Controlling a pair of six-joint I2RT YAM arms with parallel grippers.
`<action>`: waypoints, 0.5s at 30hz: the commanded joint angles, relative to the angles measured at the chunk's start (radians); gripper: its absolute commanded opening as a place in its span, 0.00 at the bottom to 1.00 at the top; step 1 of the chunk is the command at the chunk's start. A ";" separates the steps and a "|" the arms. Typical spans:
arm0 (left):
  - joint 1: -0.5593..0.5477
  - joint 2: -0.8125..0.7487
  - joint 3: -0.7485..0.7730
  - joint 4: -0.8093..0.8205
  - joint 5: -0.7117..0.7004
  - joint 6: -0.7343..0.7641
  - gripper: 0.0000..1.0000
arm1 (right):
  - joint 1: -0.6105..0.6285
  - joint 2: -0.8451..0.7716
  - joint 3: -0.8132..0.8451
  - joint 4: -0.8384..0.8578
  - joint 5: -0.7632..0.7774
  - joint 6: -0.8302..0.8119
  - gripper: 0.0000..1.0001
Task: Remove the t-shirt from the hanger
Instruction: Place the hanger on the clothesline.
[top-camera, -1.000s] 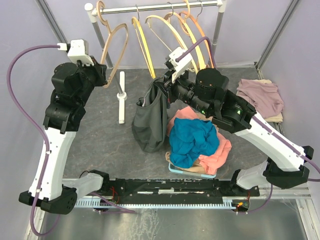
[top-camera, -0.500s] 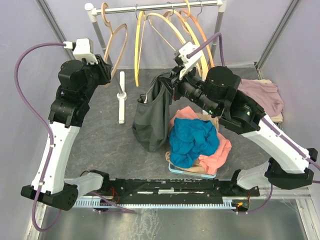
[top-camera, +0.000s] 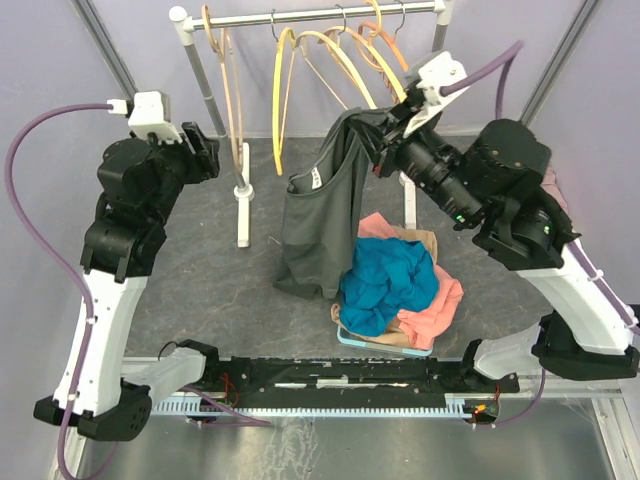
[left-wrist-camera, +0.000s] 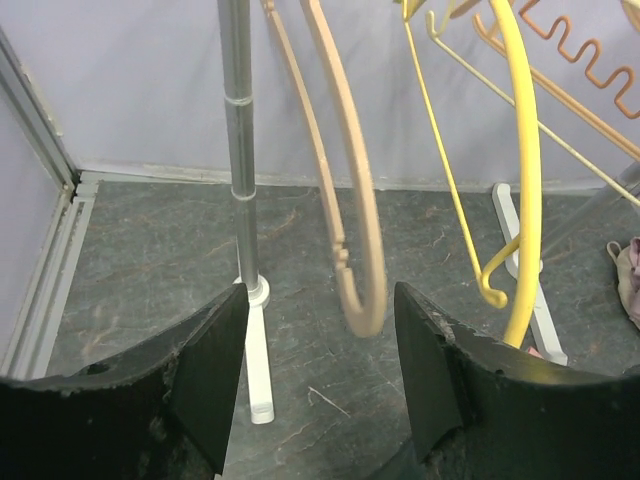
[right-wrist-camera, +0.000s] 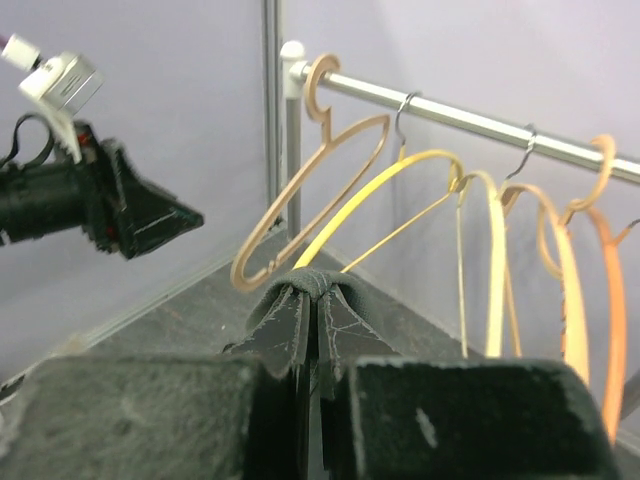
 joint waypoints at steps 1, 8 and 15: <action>-0.002 -0.055 0.008 -0.010 -0.033 -0.028 0.67 | 0.006 -0.029 0.096 0.107 0.052 -0.069 0.01; -0.001 -0.089 0.039 -0.049 -0.039 -0.022 0.67 | 0.006 -0.044 0.152 0.160 0.079 -0.133 0.01; -0.001 -0.113 0.068 -0.059 -0.018 -0.023 0.67 | 0.005 -0.101 0.159 0.204 0.112 -0.164 0.01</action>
